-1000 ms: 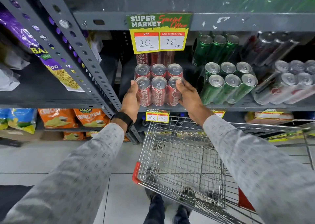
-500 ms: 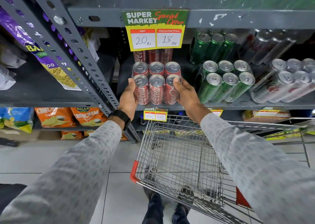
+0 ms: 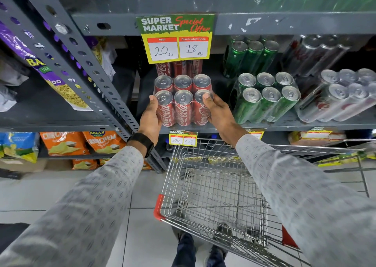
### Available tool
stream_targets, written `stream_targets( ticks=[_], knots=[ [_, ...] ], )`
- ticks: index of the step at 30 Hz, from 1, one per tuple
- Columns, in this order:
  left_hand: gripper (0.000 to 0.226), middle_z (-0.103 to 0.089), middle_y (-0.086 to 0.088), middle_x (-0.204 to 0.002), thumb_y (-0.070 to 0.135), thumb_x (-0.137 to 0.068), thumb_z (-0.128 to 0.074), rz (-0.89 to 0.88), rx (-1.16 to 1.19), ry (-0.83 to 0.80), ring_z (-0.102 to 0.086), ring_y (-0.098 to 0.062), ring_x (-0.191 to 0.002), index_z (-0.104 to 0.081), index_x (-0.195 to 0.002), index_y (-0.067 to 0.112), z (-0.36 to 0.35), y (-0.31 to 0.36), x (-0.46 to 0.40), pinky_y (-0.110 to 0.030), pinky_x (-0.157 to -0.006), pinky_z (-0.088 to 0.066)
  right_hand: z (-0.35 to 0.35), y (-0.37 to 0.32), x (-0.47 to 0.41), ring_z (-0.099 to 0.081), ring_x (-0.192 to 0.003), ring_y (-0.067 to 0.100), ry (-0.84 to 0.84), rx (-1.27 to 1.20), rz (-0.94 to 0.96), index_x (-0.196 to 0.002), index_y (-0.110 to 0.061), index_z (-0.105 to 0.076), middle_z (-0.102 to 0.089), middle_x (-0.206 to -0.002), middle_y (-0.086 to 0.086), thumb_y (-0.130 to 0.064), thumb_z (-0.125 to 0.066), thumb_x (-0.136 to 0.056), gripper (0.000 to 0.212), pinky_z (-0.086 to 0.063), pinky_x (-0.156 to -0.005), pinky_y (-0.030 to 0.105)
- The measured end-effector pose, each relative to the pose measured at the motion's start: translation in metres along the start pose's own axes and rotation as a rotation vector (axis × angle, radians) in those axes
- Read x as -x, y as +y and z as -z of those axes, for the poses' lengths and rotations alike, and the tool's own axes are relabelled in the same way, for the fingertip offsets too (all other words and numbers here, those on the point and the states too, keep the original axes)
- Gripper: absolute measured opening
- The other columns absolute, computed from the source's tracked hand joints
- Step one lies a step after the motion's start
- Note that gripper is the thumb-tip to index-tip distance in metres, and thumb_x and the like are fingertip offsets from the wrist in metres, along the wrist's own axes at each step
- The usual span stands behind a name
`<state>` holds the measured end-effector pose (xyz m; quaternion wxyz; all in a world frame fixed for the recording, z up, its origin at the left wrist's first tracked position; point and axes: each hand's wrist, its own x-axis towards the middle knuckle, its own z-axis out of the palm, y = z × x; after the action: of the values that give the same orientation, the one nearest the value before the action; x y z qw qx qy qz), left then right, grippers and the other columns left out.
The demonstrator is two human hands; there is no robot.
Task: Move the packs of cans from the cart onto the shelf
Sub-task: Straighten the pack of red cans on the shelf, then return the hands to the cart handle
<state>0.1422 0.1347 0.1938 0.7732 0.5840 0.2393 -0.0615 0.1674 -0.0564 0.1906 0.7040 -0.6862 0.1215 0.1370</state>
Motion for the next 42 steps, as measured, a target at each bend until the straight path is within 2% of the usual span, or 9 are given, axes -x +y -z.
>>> stream_targets(
  ticks=[14, 27, 29, 31, 33, 36, 39, 40, 42],
  knots=[
    [0.051, -0.067, 0.01, -0.108, 0.055, -0.1, -0.038, 0.014, 0.007, 0.044, -0.063, -0.003, -0.099, -0.053, -0.135, 0.022, -0.004, 0.0, 0.002, -0.022, -0.079, -0.05, 0.0, -0.003, 0.006, -0.067, -0.113, 0.013, -0.025, -0.019, 0.012, -0.141, -0.028, -0.055, -0.072, -0.121, -0.007, -0.041, -0.058, -0.098, 0.045, -0.051, -0.107, 0.042],
    [0.034, -0.067, 0.015, -0.098, 0.054, -0.101, -0.035, -0.019, -0.033, 0.064, -0.062, 0.0, -0.094, -0.059, -0.111, 0.032, -0.01, 0.001, 0.007, -0.024, -0.087, -0.046, 0.004, 0.001, 0.001, -0.065, -0.121, 0.017, -0.047, 0.0, 0.0, -0.143, -0.035, -0.054, -0.069, -0.133, -0.005, -0.054, -0.063, -0.089, 0.057, -0.047, -0.111, 0.048],
    [0.041, -0.068, 0.014, -0.106, 0.06, -0.099, -0.031, -0.022, -0.067, 0.072, -0.062, -0.002, -0.102, -0.06, -0.113, 0.034, -0.01, 0.0, 0.012, -0.027, -0.095, -0.044, 0.006, 0.001, 0.004, -0.06, -0.125, 0.012, -0.075, 0.022, 0.006, -0.149, -0.034, -0.045, -0.062, -0.142, -0.005, -0.056, -0.061, -0.09, 0.065, -0.044, -0.114, 0.042],
    [0.066, -0.061, 0.006, -0.137, 0.074, -0.09, -0.031, -0.007, -0.082, 0.094, -0.052, -0.012, -0.129, -0.054, -0.135, 0.032, -0.005, -0.01, 0.017, -0.038, -0.114, -0.034, 0.012, 0.003, 0.012, -0.048, -0.13, 0.006, -0.078, 0.049, -0.017, -0.157, -0.03, -0.031, -0.048, -0.155, -0.006, -0.056, -0.058, -0.093, 0.074, -0.037, -0.113, 0.032],
    [0.079, -0.048, 0.003, -0.151, 0.077, -0.084, -0.039, 0.013, -0.089, 0.203, -0.043, -0.018, -0.139, -0.042, -0.147, 0.03, -0.004, -0.025, 0.03, -0.046, -0.119, -0.027, 0.028, 0.013, 0.027, -0.044, -0.133, 0.008, -0.016, 0.061, -0.049, -0.156, -0.025, -0.033, -0.044, -0.157, -0.004, -0.049, -0.057, -0.096, 0.068, -0.037, -0.116, 0.035],
    [0.033, -0.063, -0.003, -0.111, 0.042, -0.092, -0.055, 0.022, -0.026, 0.42, -0.06, -0.024, -0.103, -0.063, -0.117, 0.023, -0.018, -0.057, 0.067, -0.047, -0.106, -0.044, 0.075, 0.038, 0.044, -0.062, -0.121, 0.024, 0.086, 0.082, -0.077, -0.124, -0.023, -0.069, -0.069, -0.128, 0.004, -0.021, -0.061, -0.098, 0.027, -0.051, -0.105, 0.041],
    [0.017, -0.067, -0.005, -0.089, 0.01, -0.092, -0.055, 0.083, -0.051, 0.181, -0.065, -0.019, -0.076, -0.069, -0.099, 0.017, -0.07, -0.072, 0.083, -0.034, -0.079, -0.053, 0.129, 0.047, 0.053, -0.061, -0.072, 0.028, 0.39, -0.054, -0.075, -0.071, -0.024, -0.072, -0.064, -0.075, 0.004, -0.002, -0.055, -0.09, 0.034, -0.057, -0.06, 0.029],
    [0.02, -0.069, -0.006, -0.093, 0.008, -0.095, -0.053, 0.099, -0.093, 0.076, -0.068, -0.017, -0.08, -0.069, -0.107, 0.013, -0.091, -0.073, 0.079, -0.031, -0.079, -0.054, 0.148, 0.046, 0.052, -0.061, -0.068, 0.027, 0.523, -0.067, -0.063, -0.069, -0.027, -0.071, -0.064, -0.073, 0.004, -0.01, -0.055, -0.087, 0.03, -0.057, -0.057, 0.03],
    [0.025, -0.071, -0.005, -0.11, 0.02, -0.098, -0.056, 0.085, -0.177, -0.02, -0.068, -0.018, -0.105, -0.067, -0.119, 0.014, -0.133, -0.072, 0.066, -0.035, -0.1, -0.052, 0.185, 0.042, 0.044, -0.071, -0.086, 0.032, 0.694, 0.003, 0.028, -0.084, -0.042, -0.07, -0.073, -0.09, 0.005, -0.04, -0.056, -0.081, 0.015, -0.062, -0.077, 0.046]
  ],
)
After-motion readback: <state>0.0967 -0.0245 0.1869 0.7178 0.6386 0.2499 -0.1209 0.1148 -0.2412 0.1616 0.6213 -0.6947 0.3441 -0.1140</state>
